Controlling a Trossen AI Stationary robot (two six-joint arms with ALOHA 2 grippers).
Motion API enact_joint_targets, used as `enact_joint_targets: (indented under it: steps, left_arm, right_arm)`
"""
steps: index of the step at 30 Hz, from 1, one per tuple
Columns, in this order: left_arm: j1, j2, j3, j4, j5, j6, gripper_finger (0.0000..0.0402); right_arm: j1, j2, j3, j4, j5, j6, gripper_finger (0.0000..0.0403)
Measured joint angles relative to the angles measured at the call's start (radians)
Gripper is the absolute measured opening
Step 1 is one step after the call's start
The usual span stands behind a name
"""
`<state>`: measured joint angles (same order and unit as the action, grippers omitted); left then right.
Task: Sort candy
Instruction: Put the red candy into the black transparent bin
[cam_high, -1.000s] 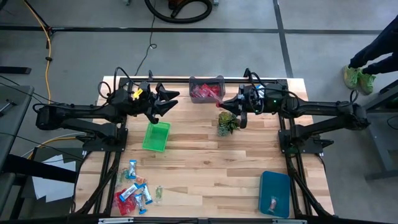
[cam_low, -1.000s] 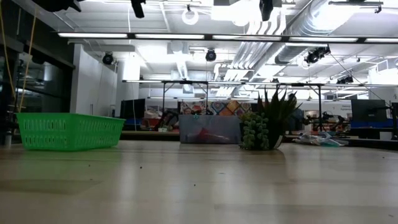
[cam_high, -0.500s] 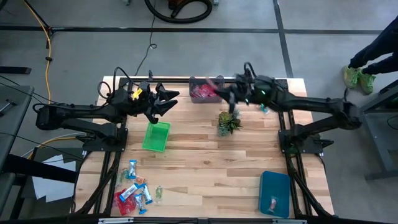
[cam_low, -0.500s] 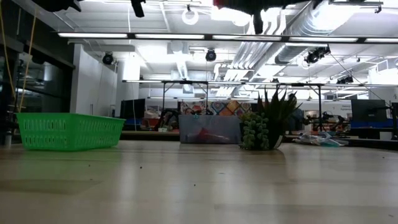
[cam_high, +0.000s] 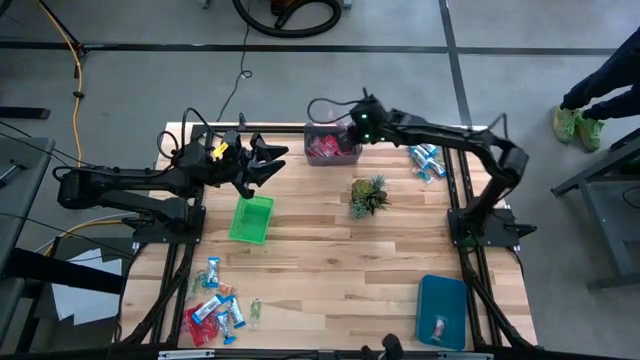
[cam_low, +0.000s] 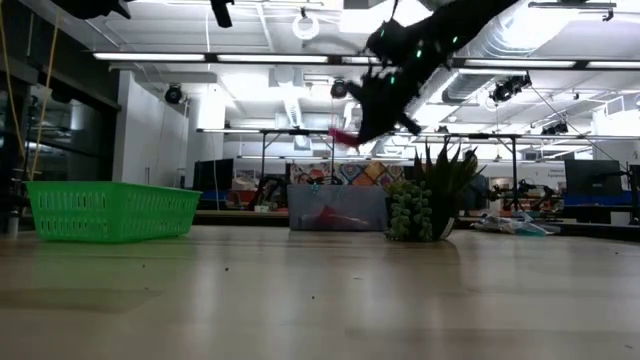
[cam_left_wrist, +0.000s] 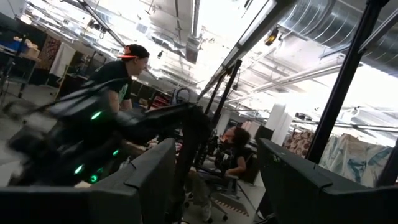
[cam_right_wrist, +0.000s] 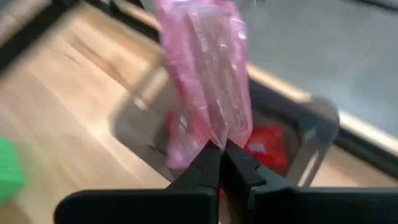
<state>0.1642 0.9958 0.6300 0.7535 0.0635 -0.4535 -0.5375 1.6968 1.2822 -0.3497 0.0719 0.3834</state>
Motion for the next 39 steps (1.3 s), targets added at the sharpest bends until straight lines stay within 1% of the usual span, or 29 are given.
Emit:
enact_joint_targets:
  steps: [6,11,13,16,21,25,28,32,36,39]
  left_arm:
    - [0.000,0.000,0.000,0.000,0.000,-0.015,0.0213]
    - [0.000,0.000,0.000,0.000,0.000,-0.015,0.0213]
    - [0.000,0.000,0.000,0.000,0.000,-0.015,0.0213]
    - [0.000,0.000,0.000,0.000,0.000,-0.015,0.0213]
    - [0.000,0.000,0.000,0.000,0.002,-0.016,0.0213]
    - [0.000,0.000,0.000,0.000,0.002,-0.016,0.0213]
    - [0.000,0.000,0.000,-0.001,0.003,-0.016,0.0213]
    - [0.000,0.000,0.000,-0.005,0.005,-0.015,0.0213]
    - [0.000,0.000,0.000,-0.008,0.005,-0.010,0.0213]
    - [0.000,0.000,0.000,-0.008,0.005,0.012,0.0213]
  right_arm:
    - [0.001,0.108,-0.003,-0.029,-0.005,0.029,0.0000]
    - [0.001,0.127,-0.003,-0.032,-0.005,0.071,0.0002]
    - [0.001,0.126,-0.003,-0.029,-0.005,0.063,0.0015]
    - [0.002,0.126,-0.003,-0.033,-0.012,0.040,0.0058]
    - [0.005,0.126,0.000,-0.041,-0.025,0.036,0.0157]
    - [0.005,0.123,0.061,-0.090,-0.093,-0.026,0.0220]
    - [0.008,0.086,0.116,-0.118,-0.119,-0.091,0.0244]
    - [0.024,-0.013,0.152,-0.127,-0.145,-0.164,0.0249]
    - [0.067,-0.162,0.126,-0.120,-0.200,-0.194,0.0250]
    - [0.123,-0.277,0.081,-0.108,-0.236,-0.192,0.0250]
